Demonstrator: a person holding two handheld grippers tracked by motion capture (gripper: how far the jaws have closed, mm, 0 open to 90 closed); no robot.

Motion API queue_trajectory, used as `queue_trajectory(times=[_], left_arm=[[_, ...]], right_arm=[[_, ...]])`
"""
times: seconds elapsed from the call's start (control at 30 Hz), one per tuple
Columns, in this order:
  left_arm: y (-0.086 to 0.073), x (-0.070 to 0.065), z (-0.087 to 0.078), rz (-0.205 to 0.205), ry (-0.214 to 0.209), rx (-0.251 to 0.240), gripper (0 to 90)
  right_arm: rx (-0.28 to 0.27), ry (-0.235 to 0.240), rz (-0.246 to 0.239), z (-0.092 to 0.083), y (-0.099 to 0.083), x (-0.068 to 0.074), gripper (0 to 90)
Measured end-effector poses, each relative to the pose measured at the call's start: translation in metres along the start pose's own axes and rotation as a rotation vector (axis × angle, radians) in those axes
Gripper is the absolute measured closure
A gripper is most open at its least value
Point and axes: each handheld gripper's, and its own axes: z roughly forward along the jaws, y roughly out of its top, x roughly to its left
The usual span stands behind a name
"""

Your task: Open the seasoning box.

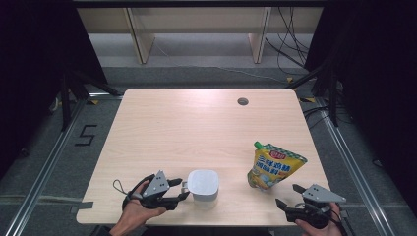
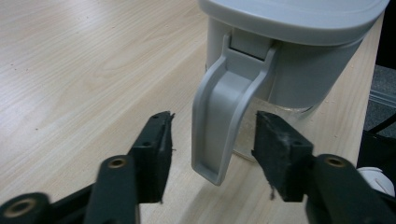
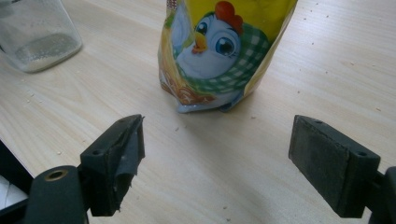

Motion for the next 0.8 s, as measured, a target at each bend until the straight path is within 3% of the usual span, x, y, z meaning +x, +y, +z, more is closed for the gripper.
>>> queue_trajectory(times=[0.07,0.1,0.13,0.3,0.37,0.4,0.47,0.5,0.53,0.6,0.63,0.7,0.73,0.77,0.8], left_arm=[[0.001,0.0,-0.001,-0.014,-0.019,-0.001,39.7],[0.001,-0.001,-0.002,-0.023,-0.01,-0.006,38.7],[0.002,0.0,-0.004,-0.014,-0.01,-0.004,37.3],[0.004,-0.001,-0.013,-0.043,-0.02,-0.011,32.6],[0.004,0.0,-0.017,-0.031,-0.023,-0.011,31.8],[0.005,-0.001,-0.019,-0.04,-0.027,-0.011,31.7],[0.006,-0.001,-0.023,-0.048,-0.033,-0.016,31.7],[0.008,0.0,-0.025,-0.026,-0.037,-0.024,31.8],[0.008,0.0,-0.026,-0.036,-0.039,-0.028,32.2],[0.009,0.0,-0.029,-0.059,-0.045,-0.033,33.2],[0.01,0.001,-0.03,-0.04,-0.045,-0.036,34.3],[0.009,0.001,-0.031,-0.08,-0.046,-0.036,35.4],[0.01,0.003,-0.033,-0.072,-0.037,-0.032,36.2],[0.01,0.005,-0.034,-0.06,-0.051,-0.043,37.1],[0.01,0.004,-0.034,-0.092,-0.045,-0.047,38.3]], right_arm=[[0.004,0.003,0.008,0.001,0.0,0.0,19.2],[-0.002,-0.003,-0.016,0.001,0.0,-0.002,19.2],[0.009,0.012,0.005,0.001,0.0,0.0,19.1],[0.002,0.0,-0.006,0.001,0.0,-0.001,19.1],[0.004,0.0,-0.006,0.001,0.0,-0.001,19.1],[0.012,0.011,0.027,0.001,0.0,0.002,19.1],[0.012,0.01,0.002,0.001,0.001,0.001,19.1],[0.016,0.007,0.022,0.001,0.001,0.003,19.1],[0.011,0.01,-0.01,0.002,0.001,0.001,19.1],[0.014,0.009,0.001,0.002,0.001,0.002,19.1],[0.009,0.008,-0.002,0.001,0.001,0.002,19.1],[0.022,0.009,0.008,0.001,0.001,0.004,19.1],[0.019,0.013,0.027,0.001,0.001,0.006,18.9],[0.014,0.017,0.018,0.001,0.002,0.005,18.8],[0.004,0.02,0.001,0.002,0.003,0.005,18.8]])
